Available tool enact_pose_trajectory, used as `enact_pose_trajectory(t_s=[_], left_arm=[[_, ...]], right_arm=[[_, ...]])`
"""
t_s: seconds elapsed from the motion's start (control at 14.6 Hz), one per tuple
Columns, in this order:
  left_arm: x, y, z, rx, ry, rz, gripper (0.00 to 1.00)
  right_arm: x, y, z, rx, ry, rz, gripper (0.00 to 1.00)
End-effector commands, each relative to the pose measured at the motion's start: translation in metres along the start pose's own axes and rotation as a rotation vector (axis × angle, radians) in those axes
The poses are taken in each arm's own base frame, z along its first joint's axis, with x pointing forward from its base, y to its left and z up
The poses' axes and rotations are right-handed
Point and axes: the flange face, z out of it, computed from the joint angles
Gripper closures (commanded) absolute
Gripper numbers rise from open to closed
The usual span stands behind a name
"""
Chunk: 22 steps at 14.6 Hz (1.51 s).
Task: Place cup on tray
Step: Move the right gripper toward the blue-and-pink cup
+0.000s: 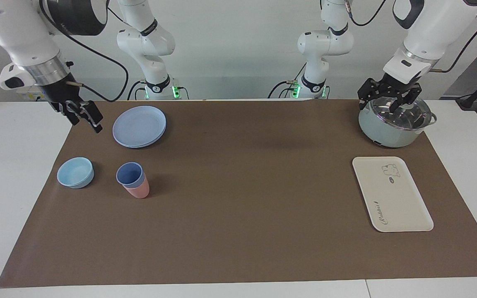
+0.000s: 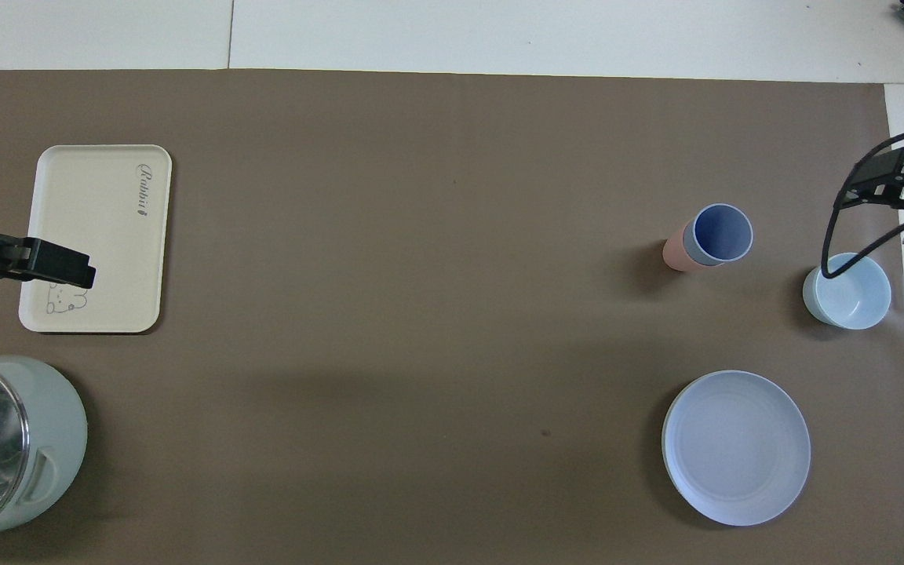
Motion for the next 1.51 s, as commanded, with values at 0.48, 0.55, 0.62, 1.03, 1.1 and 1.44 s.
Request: enact_pose_trajectory(t_s=[0.48,0.55,0.62,1.03,1.1,1.44], left_arm=[[-0.007,0.000,-0.002,-0.013,0.007,-0.009,0.00],[-0.007,0.000,-0.002,-0.013,0.005,-0.009,0.00],[-0.007,0.000,-0.002,-0.013,0.005,-0.009,0.00],[-0.007,0.000,-0.002,-0.013,0.005,-0.009,0.00],[-0.007,0.001,-0.002,-0.013,0.005,-0.008,0.00],[-0.007,0.000,-0.002,-0.013,0.005,-0.009,0.00]], right_arm=[[0.107,0.002,0.134,0.153,-0.163,0.548,0.11],[0.114,0.011,0.149,0.164,-0.187,0.601,0.11],[0.116,0.012,0.165,0.175,-0.225,0.636,0.11],[0.122,0.023,0.257,0.184,-0.386,0.736,0.10],[0.119,0.026,0.270,0.174,-0.408,0.743,0.10],[0.081,0.028,0.301,0.176,-0.560,0.808,0.06]])
